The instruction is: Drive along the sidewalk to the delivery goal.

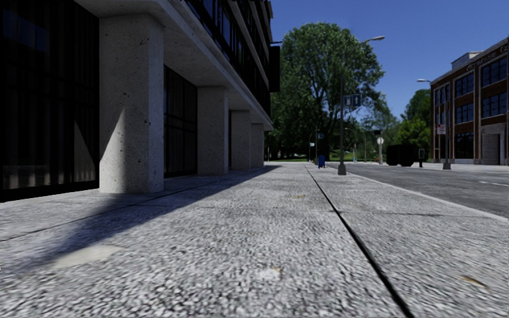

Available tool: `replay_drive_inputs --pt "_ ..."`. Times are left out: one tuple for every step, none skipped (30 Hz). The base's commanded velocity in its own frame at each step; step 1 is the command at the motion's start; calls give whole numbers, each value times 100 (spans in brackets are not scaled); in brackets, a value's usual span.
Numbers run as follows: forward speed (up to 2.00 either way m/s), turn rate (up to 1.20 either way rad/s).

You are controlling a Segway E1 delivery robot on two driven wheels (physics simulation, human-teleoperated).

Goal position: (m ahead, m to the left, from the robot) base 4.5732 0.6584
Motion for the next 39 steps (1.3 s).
replay_drive_inputs --pt "171 56" --pt "171 55" --pt "171 55" --pt "171 55" --pt "171 55" --pt "171 54" --pt "171 54" --pt "171 54" --pt "171 54" --pt "170 54" --pt "170 54" --pt "170 54" --pt "170 54" --pt "170 54" --pt "170 54" --pt "170 54" --pt "170 54" --pt "170 54" --pt "168 50" --pt "162 45" --pt "162 45" --pt "159 30" --pt "157 7" --pt "157 0" --pt "157 0" --pt "157 0" --pt "157 0" --pt "157 0" --pt "157 0" --pt "157 0" --pt "157 0" --pt "156 0" --pt "156 0" --pt "156 0" --pt "156 0" --pt "155 0" --pt "155 0" --pt "155 0" --pt "154 0"
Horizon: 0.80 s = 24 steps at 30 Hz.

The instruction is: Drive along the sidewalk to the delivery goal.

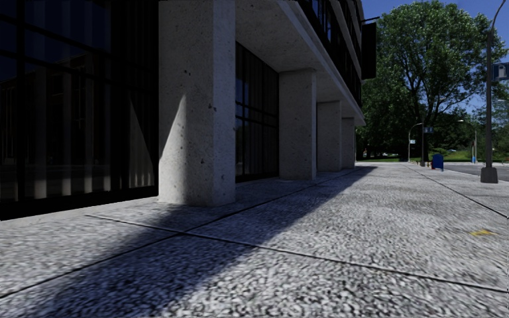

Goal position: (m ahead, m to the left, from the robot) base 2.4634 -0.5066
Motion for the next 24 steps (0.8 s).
replay_drive_inputs --pt "154 0" --pt "154 0" --pt "154 0" --pt "154 0" --pt "154 0" --pt "154 0" --pt "154 0" --pt "152 0" --pt "149 0" --pt "145 -3" --pt "145 -3" --pt "134 -24" --pt "125 -43" --pt "119 -53" --pt "119 -53" --pt "115 -56" --pt "113 -57" --pt "112 -57" --pt "112 -57" --pt "112 -57" --pt "111 -57" --pt "111 -57" --pt "111 -57" --pt "111 -57"
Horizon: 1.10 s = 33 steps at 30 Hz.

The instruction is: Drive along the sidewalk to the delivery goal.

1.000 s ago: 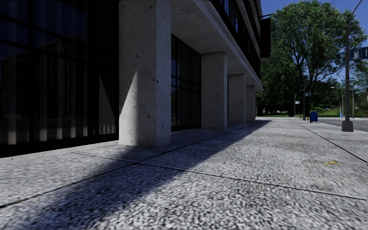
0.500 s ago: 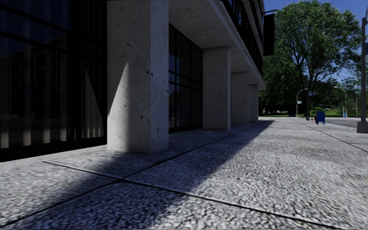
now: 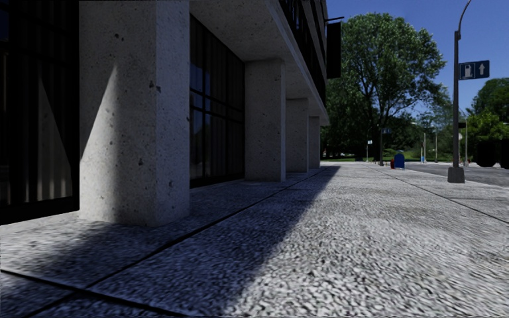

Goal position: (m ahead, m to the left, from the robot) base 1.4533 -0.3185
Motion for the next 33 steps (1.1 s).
replay_drive_inputs --pt "109 -57" --pt "109 -57" --pt "107 -57" --pt "107 -57" --pt "107 -57" --pt "107 -57" --pt "107 -57" --pt "107 -57" --pt "107 -57" --pt "107 -57" --pt "107 -57" --pt "107 -57" --pt "107 -55" --pt "107 -55" --pt "107 -54" --pt "106 -54" --pt "106 -54" --pt "106 -54" --pt "106 -54" --pt "106 -54" --pt "103 -54" --pt "98 -54" --pt "98 -54" --pt "92 -54" --pt "88 -54" --pt "85 -54" --pt "85 -54" --pt "82 -54" --pt "79 -54" --pt "79 -54" --pt "78 -54" --pt "77 -54" --pt "75 -54"
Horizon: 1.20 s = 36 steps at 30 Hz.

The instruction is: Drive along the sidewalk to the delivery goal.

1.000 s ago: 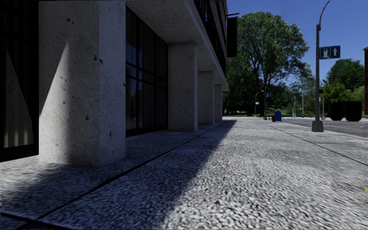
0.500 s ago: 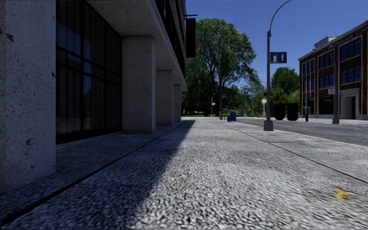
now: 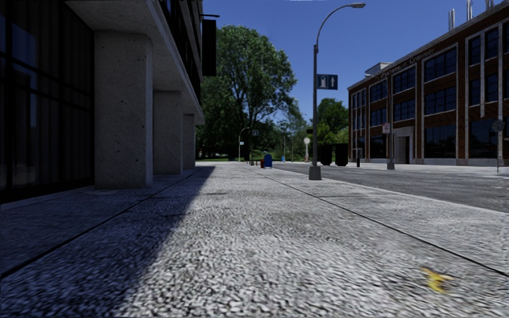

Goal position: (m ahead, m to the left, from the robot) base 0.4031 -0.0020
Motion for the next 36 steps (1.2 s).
replay_drive_inputs --pt "75 -54" --pt "74 -54" --pt "73 -54" --pt "73 -47" --pt "73 -47" --pt "73 -6" --pt "0 0" --pt "0 0" --pt "0 0" --pt "0 0" --pt "0 0" --pt "0 0" --pt "0 0" --pt "0 0" --pt "0 0" --pt "0 0" --pt "0 0" --pt "0 0" --pt "0 0" --pt "0 0" --pt "0 0" --pt "0 0" --pt "0 0" --pt "0 0" --pt "0 0" --pt "0 0" --pt "0 0" --pt "0 0" --pt "0 0" --pt "0 0" --pt "0 0" --pt "0 0" --pt "0 0" --pt "0 0" --pt "0 0" --pt "0 0"
